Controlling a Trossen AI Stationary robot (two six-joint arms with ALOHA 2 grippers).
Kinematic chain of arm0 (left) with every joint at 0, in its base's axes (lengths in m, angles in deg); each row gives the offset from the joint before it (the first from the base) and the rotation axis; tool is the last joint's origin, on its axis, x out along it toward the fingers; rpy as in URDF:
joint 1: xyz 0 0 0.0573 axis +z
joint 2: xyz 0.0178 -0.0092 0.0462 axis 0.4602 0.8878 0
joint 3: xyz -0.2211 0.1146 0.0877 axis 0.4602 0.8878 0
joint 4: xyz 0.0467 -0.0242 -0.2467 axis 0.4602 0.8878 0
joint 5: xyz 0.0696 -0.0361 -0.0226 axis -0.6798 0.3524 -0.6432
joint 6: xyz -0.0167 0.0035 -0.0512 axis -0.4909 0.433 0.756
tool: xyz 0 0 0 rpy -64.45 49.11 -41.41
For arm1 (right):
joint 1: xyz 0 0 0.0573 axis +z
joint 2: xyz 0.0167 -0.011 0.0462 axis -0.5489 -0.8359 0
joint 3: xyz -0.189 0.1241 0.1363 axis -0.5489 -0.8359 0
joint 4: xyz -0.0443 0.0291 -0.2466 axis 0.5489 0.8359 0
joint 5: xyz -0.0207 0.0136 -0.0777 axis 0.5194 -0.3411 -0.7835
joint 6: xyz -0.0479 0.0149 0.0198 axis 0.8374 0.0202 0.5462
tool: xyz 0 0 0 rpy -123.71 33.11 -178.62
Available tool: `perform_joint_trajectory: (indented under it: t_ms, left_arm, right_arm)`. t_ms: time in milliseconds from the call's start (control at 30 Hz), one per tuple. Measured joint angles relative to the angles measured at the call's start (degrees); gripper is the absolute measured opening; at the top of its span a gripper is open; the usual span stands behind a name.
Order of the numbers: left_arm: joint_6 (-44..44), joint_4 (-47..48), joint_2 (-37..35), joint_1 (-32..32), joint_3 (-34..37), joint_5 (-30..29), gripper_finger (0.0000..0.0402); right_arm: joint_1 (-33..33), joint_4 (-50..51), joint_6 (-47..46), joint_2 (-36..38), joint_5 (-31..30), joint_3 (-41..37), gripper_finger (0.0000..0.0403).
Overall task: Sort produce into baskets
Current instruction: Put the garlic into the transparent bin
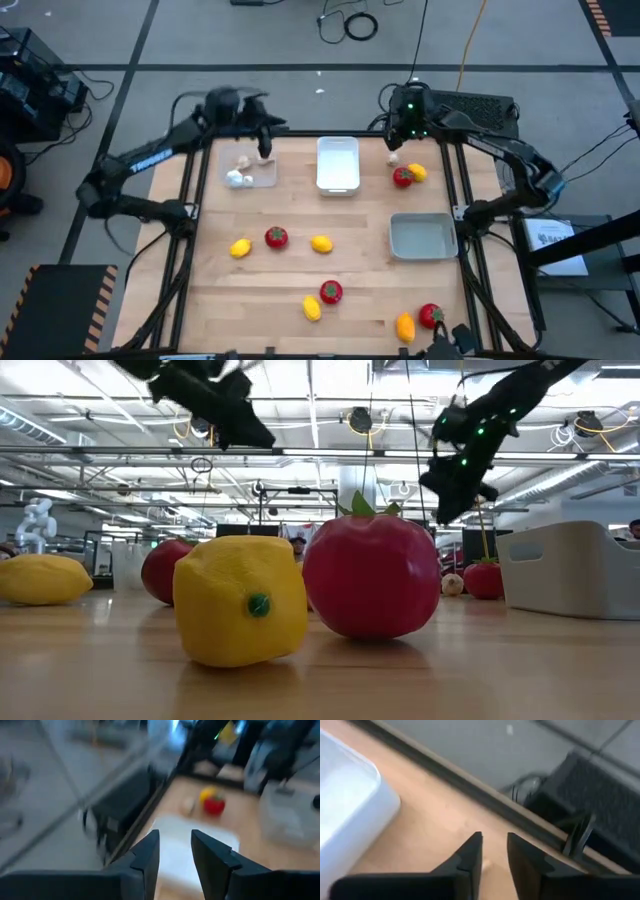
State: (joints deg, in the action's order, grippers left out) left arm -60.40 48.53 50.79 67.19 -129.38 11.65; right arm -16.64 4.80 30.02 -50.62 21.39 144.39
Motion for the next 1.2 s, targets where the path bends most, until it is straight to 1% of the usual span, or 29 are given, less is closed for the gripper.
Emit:
perform_joint_trajectory:
  t_ms: [67, 133, 200, 233, 267, 433, 500, 667, 800, 1000, 1200]
  left_arm:
    - [0.32, -13.90, -2.01, -2.43, 8.41, 0.00, 0.0118]
    - [0.29, -27.96, -2.01, -4.34, 15.12, -1.03, 0.0118]
    - [0.13, -39.42, -1.80, -4.75, 19.11, -4.78, 0.0118]
    - [0.14, -43.45, -1.77, -4.57, 19.73, -6.70, 0.0118]
    - [0.29, -44.57, -1.93, -4.32, 19.88, -7.63, 0.0118]
    - [0.25, -38.97, -1.65, -3.43, 19.50, -7.06, 0.0118]
    - [-0.09, -38.82, -1.44, -3.39, 19.05, -7.10, 0.0118]
    - [-0.15, -37.16, -1.31, -3.02, 19.09, -7.08, 0.0118]
    - [-0.17, -36.48, -1.31, -3.00, 19.09, -7.06, 0.0118]
    - [-1.70, -36.35, -1.33, -2.85, 19.09, -6.86, 0.0118]
    - [-1.66, -35.99, -1.33, -2.20, 19.09, -6.82, 0.0118]
  right_arm:
    - [0.34, 2.80, -0.86, -2.11, -0.02, 1.18, 0.0104]
    - [0.55, 5.07, -1.08, -3.87, -0.02, 1.81, 0.0127]
    - [0.54, 6.67, -1.05, -5.40, 0.72, 2.20, 0.0151]
    - [0.51, 7.06, -1.01, -6.02, 1.61, 2.47, 0.0162]
    - [0.50, 7.17, -0.89, -6.50, 2.39, 2.65, 0.0174]
    - [0.46, 6.31, -1.42, -7.42, 2.94, 2.65, 0.0233]
    - [0.46, 5.91, -2.12, -7.34, 2.95, 2.65, 0.0253]
    - [0.61, 6.74, -4.53, -7.58, 2.98, 2.65, 0.0290]
    - [1.24, 7.18, -7.75, -9.76, 4.26, 2.47, 0.0305]
    - [2.51, 7.13, -11.50, -14.95, 4.18, 2.39, 0.0308]
    - [3.94, 6.58, -11.81, -17.86, 4.20, 2.39, 0.0309]
